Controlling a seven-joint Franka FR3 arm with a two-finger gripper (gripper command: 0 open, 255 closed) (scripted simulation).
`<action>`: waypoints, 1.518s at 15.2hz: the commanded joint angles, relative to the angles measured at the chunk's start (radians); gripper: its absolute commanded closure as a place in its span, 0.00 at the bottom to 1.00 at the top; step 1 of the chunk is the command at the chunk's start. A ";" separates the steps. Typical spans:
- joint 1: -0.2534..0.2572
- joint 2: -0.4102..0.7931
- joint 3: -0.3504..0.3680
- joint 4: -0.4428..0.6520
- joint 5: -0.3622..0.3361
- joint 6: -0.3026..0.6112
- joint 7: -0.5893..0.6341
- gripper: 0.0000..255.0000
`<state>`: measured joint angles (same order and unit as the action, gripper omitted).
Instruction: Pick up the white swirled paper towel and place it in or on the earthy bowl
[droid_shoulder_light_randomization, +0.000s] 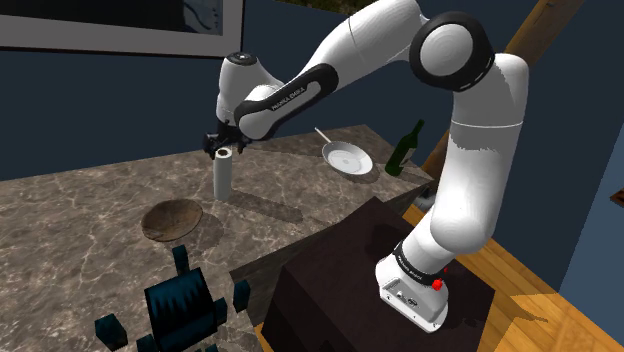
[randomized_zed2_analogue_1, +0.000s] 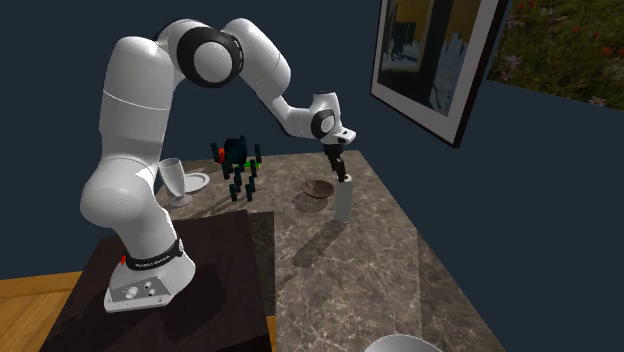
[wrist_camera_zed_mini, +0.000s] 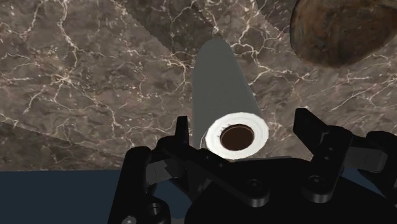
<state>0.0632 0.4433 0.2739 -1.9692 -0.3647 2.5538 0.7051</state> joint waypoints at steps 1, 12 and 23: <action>0.004 0.025 -0.009 0.009 -0.012 0.016 0.007 0.00; 0.014 0.067 -0.024 0.024 -0.031 0.043 0.019 0.00; 0.011 0.058 -0.020 0.023 -0.025 0.034 0.015 1.00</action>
<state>0.0761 0.5066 0.2519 -1.9441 -0.3929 2.5916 0.7224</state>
